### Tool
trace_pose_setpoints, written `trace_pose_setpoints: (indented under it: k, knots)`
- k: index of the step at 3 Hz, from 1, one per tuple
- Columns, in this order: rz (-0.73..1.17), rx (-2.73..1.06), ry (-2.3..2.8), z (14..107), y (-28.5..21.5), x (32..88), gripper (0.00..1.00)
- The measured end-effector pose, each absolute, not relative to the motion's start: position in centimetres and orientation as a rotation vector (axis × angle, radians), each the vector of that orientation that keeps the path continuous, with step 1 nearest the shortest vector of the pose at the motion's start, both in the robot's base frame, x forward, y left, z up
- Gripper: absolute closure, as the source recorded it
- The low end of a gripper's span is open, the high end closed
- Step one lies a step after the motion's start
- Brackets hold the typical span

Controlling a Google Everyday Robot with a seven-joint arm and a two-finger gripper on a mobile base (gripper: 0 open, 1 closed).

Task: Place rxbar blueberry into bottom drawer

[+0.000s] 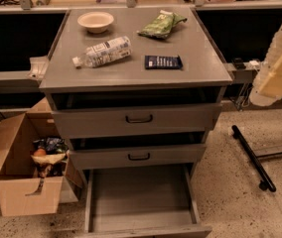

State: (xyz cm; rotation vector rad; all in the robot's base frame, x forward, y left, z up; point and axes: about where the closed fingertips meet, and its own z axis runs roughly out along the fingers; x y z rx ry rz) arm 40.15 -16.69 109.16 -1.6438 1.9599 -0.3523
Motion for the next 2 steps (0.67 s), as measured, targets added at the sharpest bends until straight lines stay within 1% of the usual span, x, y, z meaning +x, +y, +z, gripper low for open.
trace_pose_setpoints:
  k: [2]
  knots:
    - [-0.352, -1.644, 1.960, 108.72, -16.69, 40.15, 0.00]
